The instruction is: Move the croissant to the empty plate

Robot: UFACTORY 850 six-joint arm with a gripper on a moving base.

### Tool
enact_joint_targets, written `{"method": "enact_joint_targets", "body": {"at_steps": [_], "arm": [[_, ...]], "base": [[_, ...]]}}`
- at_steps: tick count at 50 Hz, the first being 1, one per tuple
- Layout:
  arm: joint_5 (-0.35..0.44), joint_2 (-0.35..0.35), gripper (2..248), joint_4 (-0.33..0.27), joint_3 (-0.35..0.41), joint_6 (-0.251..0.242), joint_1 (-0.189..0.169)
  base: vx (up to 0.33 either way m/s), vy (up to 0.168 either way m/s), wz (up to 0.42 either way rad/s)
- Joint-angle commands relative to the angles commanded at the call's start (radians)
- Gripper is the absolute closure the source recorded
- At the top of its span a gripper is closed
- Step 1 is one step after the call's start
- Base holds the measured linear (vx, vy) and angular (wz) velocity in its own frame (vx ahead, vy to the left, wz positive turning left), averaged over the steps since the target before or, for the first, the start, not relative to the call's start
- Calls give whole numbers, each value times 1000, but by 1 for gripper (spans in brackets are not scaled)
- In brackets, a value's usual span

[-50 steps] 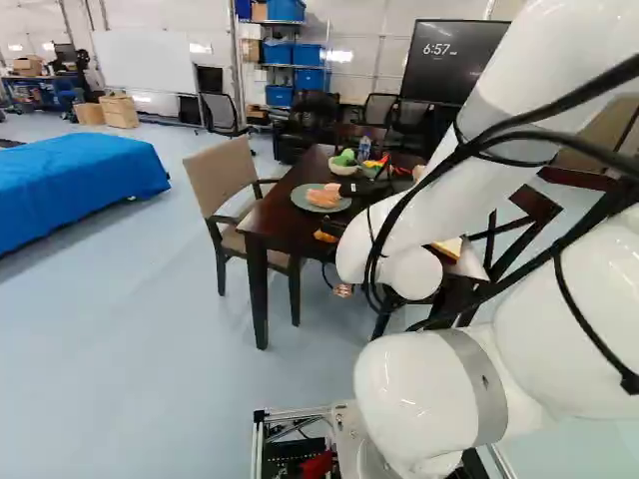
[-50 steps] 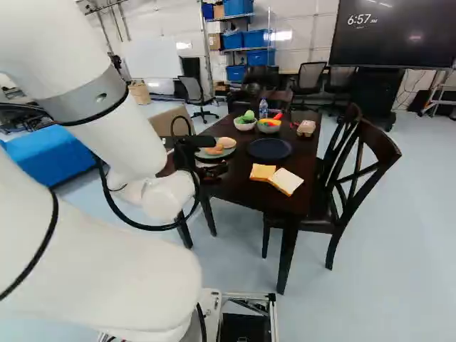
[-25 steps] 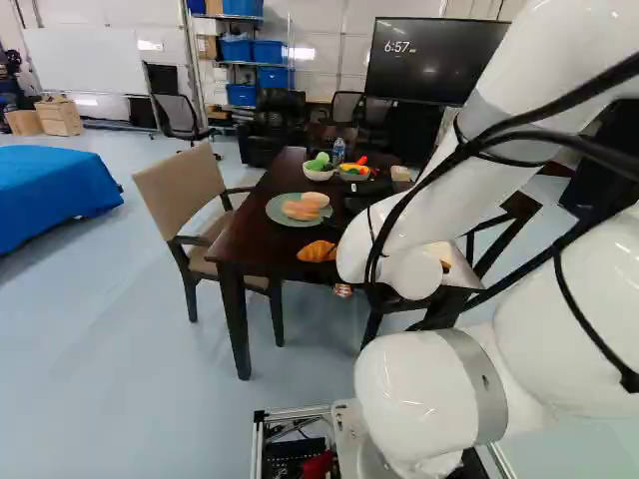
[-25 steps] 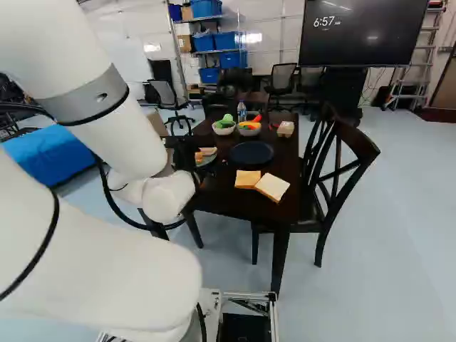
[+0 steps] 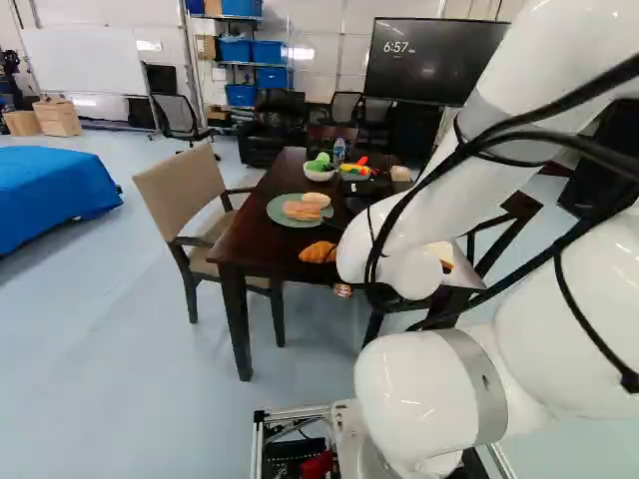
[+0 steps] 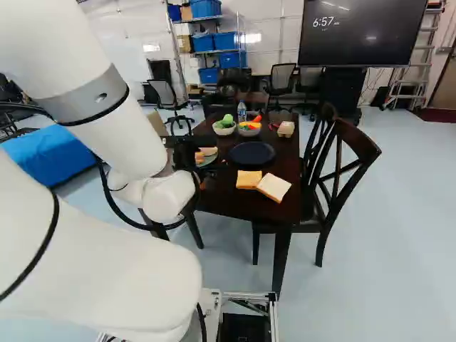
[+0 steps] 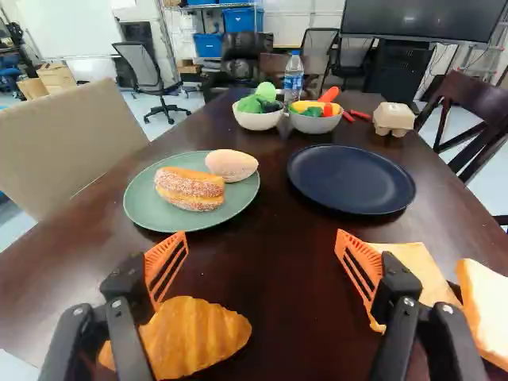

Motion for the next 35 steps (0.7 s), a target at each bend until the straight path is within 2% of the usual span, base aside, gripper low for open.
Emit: {"method": "enact_joint_targets", "body": {"at_steps": [24, 35], "arm": [[-10, 16, 3, 0, -3, 0, 0], [-56, 41, 3, 0, -10, 0, 0]], "base": [[0, 0, 0], [0, 0, 0]]}}
